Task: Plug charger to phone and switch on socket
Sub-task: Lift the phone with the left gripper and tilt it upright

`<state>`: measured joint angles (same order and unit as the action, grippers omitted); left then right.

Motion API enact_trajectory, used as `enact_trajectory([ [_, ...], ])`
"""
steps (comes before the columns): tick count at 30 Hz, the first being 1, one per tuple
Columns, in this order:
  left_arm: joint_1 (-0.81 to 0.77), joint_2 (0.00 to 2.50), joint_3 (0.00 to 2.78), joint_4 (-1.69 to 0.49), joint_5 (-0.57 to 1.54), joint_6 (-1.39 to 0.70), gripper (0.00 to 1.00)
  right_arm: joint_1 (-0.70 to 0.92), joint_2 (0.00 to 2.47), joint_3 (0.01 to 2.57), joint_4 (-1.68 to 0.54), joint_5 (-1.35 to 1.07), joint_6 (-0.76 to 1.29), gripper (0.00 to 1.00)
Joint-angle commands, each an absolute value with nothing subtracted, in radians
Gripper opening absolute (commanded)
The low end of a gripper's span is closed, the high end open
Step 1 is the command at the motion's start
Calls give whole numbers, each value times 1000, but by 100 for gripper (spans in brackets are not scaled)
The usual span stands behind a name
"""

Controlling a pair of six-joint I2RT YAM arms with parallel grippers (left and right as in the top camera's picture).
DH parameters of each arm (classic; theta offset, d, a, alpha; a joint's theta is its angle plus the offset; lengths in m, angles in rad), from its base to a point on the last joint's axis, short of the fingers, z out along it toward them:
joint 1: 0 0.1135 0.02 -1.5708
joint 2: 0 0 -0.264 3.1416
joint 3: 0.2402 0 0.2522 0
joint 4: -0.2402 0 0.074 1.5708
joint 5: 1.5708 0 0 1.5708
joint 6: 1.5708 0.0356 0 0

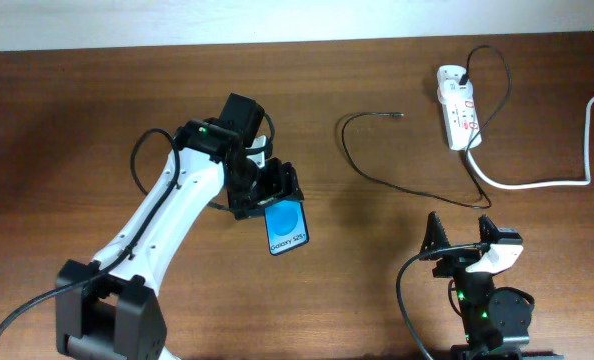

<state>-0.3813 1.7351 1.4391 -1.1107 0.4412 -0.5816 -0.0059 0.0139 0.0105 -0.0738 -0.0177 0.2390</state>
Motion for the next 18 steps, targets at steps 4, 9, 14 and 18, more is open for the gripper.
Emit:
enact_trajectory([
  [4, -384, 1700, 1464, -1109, 482, -591, 42, -7, 7, 6, -79, -6, 241, 98],
  [9, -384, 1700, 1464, -1110, 483, -591, 43, -7, 7, 6, -79, -6, 241, 98],
  [14, -384, 1700, 1464, -1155, 483, -590, 43, -7, 7, 6, -79, -6, 241, 98],
  [18, -384, 1700, 1464, -1206, 484, -585, 42, -7, 7, 6, -79, -6, 241, 98],
])
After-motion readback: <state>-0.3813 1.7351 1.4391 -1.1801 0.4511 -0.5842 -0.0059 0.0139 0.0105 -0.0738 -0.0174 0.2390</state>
